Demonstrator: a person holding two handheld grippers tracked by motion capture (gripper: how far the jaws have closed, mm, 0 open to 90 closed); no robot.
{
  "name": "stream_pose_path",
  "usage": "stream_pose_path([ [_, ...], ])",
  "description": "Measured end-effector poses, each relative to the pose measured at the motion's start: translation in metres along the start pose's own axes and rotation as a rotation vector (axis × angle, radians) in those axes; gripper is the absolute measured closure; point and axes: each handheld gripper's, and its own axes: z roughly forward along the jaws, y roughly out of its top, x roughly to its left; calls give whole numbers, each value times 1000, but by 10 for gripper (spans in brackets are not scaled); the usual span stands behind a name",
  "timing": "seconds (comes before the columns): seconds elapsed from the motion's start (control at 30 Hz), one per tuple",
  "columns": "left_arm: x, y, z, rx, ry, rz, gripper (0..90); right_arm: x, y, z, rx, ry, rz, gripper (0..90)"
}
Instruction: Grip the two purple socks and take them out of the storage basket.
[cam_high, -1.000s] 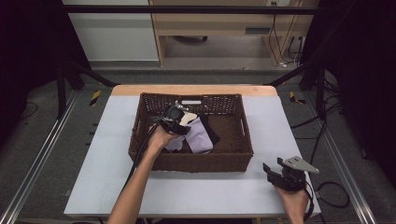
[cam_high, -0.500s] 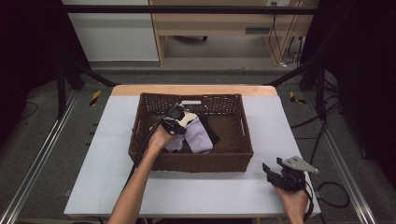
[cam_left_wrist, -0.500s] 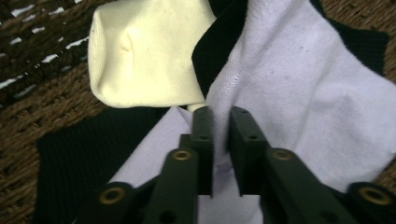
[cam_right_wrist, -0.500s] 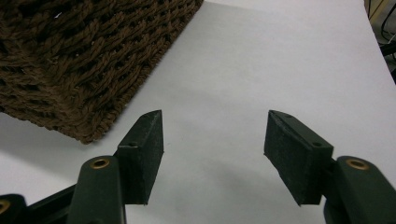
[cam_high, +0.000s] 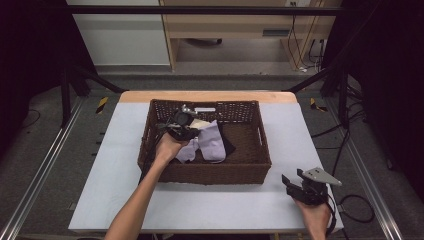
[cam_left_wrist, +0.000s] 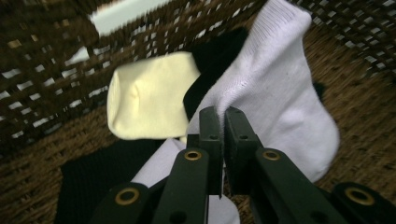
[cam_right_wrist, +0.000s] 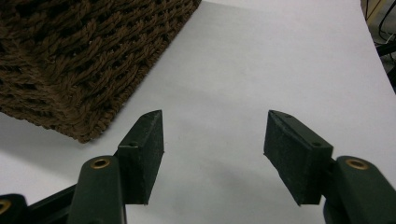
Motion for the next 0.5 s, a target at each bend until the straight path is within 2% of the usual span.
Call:
stream_pose_path([
  [0.13, -1, 1, -20, -83, -20, 2, 858, 0, 0, 0, 0, 0, 0, 382],
  [0.17, -3, 3, -32, -137, -40, -4, 858, 0, 0, 0, 0, -3, -2, 382],
  [0.2, -4, 3, -38, -160, -46, -5, 858, 0, 0, 0, -2, -5, -4, 382],
  [0.23, -4, 3, -38, -160, -46, -5, 859, 0, 0, 0, -2, -5, -4, 382],
  [0.27, -5, 3, -49, -201, -55, 1, 858, -1, 0, 0, -5, -8, -8, 383],
  [0.3, -5, 3, -49, -201, -55, 1, 858, -1, 0, 0, -5, -8, -8, 383],
  [0.33, -6, 2, -59, -228, -55, -5, 859, -1, 0, 0, -3, -6, -9, 382],
  [0.37, -6, 2, -59, -228, -55, -5, 859, -1, 0, 0, -3, -6, -9, 382],
  [0.5, -8, -1, -80, -272, -55, -5, 859, 0, 0, 0, -2, -7, -8, 383],
])
